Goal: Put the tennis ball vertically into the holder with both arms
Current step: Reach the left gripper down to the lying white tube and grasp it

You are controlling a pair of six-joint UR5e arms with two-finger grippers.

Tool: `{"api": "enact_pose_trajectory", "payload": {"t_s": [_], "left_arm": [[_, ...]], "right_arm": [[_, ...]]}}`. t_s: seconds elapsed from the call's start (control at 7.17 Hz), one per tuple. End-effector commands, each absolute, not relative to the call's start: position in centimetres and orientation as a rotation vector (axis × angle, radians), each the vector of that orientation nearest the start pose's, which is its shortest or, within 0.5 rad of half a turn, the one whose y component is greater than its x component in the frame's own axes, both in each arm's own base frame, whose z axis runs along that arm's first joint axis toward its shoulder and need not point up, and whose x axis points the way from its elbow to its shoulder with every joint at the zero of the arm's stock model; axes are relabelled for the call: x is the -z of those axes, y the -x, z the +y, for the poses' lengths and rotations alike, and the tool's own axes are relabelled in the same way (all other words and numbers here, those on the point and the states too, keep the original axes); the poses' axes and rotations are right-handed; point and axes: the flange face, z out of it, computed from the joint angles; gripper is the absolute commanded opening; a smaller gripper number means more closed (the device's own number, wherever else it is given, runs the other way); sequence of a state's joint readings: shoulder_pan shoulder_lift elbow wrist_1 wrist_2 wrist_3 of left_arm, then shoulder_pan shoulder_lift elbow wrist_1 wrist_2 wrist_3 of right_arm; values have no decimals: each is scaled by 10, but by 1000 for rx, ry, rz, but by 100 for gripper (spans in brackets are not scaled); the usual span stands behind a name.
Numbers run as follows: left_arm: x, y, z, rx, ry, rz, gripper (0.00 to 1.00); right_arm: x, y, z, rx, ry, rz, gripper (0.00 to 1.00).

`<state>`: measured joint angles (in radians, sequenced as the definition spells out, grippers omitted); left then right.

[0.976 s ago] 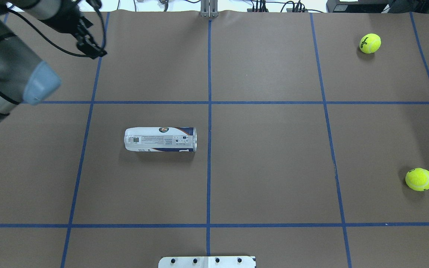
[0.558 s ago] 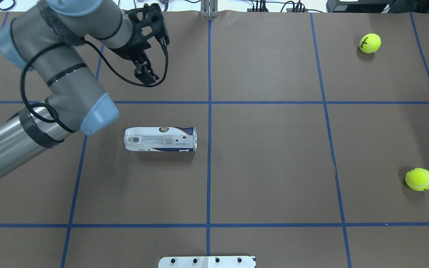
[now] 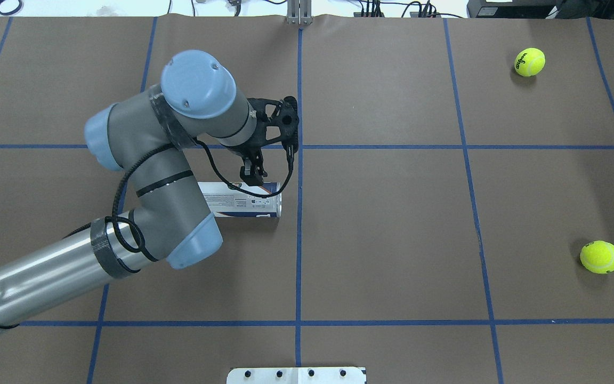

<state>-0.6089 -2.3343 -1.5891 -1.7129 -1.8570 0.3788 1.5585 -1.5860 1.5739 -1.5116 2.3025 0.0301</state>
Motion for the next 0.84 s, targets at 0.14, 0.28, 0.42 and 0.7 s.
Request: {"api": "enact_pose_trajectory", "payload": {"t_s": [0.14,0.28,0.42,0.7], "left_arm": [[-182,-553,-466,-1403,-813,559,100],[-185,-555,-466,-1401,-805,559,100],[-188,-559,-465,-1391,-792,563,100],[-198,-569,-462,-1387,-761,568,100]], "right_arm": [[-662,-61,-489,1,-29,-734,100],[-663,-61,-488,0,-27,-734,100],[-662,-61,-489,1,-29,-734,100],[-663,-61,-488,0,-27,-734,100]]}}
